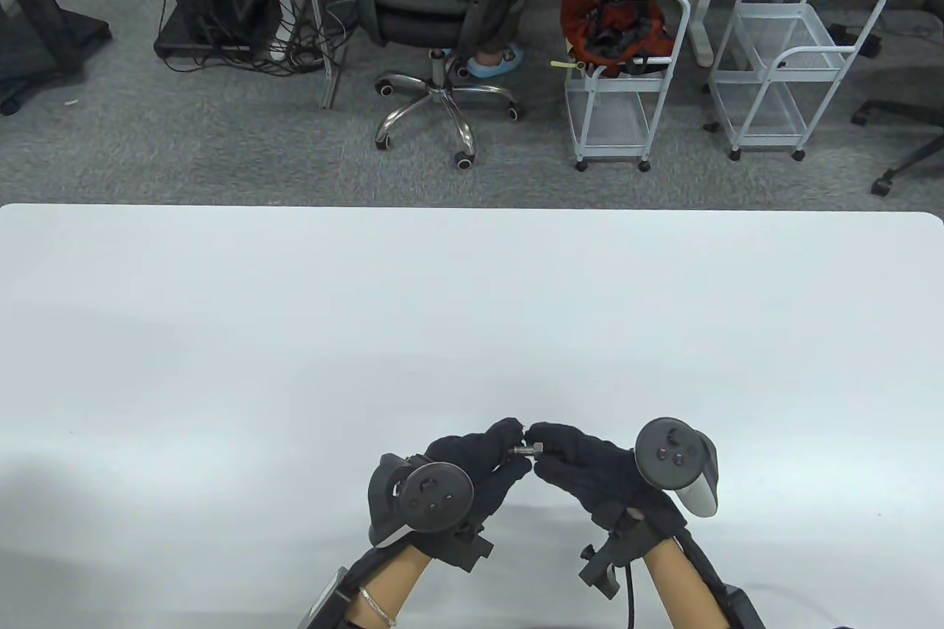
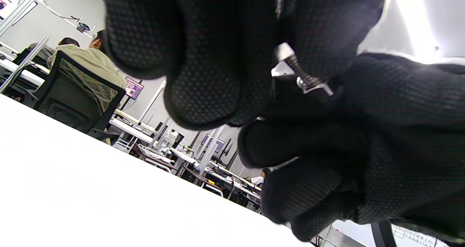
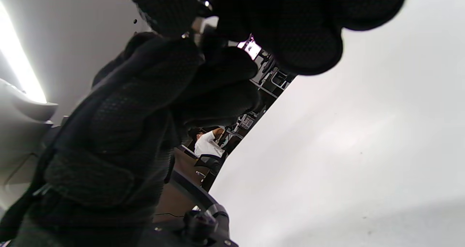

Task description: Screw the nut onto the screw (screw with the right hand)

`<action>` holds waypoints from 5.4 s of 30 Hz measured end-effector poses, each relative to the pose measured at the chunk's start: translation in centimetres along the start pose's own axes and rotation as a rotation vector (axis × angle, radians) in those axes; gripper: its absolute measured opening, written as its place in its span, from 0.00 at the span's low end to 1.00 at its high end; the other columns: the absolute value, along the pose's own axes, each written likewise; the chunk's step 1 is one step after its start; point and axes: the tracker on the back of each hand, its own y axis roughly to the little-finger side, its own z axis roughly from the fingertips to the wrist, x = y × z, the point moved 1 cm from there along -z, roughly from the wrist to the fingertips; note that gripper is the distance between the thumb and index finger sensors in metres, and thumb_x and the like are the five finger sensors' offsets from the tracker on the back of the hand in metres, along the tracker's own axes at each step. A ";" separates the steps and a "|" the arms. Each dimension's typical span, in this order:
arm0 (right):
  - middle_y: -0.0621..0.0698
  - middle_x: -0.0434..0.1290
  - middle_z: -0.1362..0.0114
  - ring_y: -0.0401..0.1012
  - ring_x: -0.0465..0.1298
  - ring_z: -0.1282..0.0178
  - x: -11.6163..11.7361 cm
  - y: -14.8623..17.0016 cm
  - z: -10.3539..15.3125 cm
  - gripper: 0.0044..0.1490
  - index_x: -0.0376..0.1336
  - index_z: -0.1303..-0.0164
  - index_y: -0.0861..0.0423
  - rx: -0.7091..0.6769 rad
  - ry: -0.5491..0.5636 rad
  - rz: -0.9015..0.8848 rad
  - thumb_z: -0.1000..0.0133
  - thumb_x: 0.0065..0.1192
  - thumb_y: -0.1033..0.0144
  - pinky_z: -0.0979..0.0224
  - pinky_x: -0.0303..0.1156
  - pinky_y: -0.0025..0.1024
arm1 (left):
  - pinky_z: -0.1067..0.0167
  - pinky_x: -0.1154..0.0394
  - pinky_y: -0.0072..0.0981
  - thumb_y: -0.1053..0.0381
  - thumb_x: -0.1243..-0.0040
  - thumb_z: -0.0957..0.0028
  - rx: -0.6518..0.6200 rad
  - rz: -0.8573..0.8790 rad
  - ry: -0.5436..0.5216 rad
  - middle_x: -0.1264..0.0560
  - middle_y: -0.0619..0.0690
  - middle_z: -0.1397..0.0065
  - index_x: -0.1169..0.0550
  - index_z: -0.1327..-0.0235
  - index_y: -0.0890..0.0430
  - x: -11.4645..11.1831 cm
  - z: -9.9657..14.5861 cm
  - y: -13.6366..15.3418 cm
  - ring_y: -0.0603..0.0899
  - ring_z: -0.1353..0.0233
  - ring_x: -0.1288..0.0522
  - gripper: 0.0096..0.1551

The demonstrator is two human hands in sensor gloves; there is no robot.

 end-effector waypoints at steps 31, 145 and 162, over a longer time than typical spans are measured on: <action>0.74 0.70 0.31 0.61 0.77 0.39 0.1 -0.1 0.1 0.36 0.62 0.28 0.71 -0.027 0.016 -0.019 0.38 0.60 0.60 0.39 0.68 0.60 | 0.51 0.16 0.38 0.43 0.35 0.51 -0.006 0.000 -0.003 0.08 0.47 0.53 0.17 0.46 0.58 0.0 0.0 -0.1 0.49 0.55 0.09 0.27; 0.63 0.84 0.59 0.48 0.85 0.70 -0.1 -1.1 0.3 0.30 0.74 0.61 0.67 0.013 0.168 0.060 0.35 0.48 0.55 0.58 0.76 0.48 | 0.52 0.16 0.37 0.43 0.35 0.51 -0.074 0.034 0.022 0.08 0.46 0.54 0.17 0.47 0.60 -0.3 0.0 -1.4 0.48 0.56 0.09 0.27; 0.66 0.79 0.47 0.51 0.84 0.58 -0.2 -1.4 0.2 0.31 0.68 0.48 0.68 0.047 -0.033 0.067 0.36 0.53 0.50 0.50 0.74 0.50 | 0.52 0.15 0.37 0.43 0.34 0.52 -0.076 0.030 0.011 0.08 0.46 0.54 0.17 0.47 0.59 0.0 0.0 -1.3 0.48 0.56 0.09 0.27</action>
